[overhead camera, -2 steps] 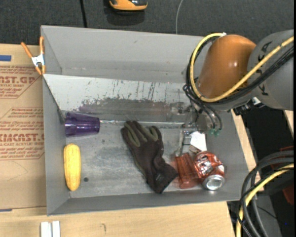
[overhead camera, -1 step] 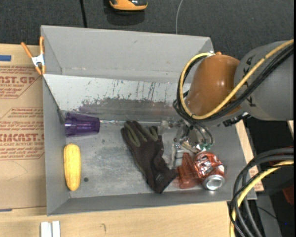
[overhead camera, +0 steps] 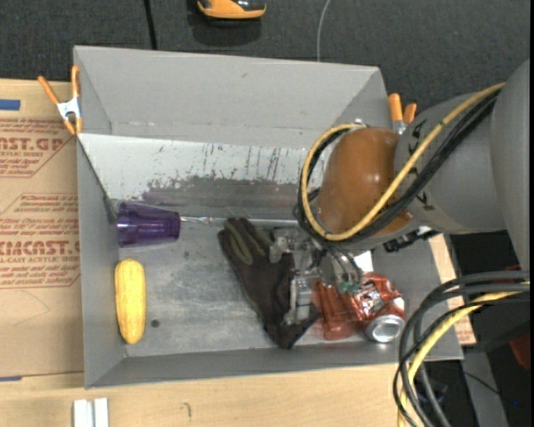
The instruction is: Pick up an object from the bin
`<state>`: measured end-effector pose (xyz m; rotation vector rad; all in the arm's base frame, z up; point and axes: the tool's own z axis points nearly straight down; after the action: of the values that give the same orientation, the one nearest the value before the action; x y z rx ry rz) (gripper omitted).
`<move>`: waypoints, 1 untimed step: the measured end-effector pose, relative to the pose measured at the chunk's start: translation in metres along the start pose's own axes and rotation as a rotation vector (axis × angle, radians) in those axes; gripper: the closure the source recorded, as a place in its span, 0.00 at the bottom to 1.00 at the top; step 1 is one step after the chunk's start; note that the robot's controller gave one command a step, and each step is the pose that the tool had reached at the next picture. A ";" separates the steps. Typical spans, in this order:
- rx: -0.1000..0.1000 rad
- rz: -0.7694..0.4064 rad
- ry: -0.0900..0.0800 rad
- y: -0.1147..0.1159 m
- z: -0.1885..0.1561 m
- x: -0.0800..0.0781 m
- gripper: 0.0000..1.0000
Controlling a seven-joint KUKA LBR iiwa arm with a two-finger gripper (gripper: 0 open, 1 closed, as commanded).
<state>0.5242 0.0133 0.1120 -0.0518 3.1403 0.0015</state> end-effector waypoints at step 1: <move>0.000 0.200 0.003 0.005 0.026 -0.008 0.00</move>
Offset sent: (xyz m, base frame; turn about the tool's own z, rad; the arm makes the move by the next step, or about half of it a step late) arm 0.0159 -0.0137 -0.0420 -0.0242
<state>0.5324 0.0190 0.0858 0.2625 3.1333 0.0022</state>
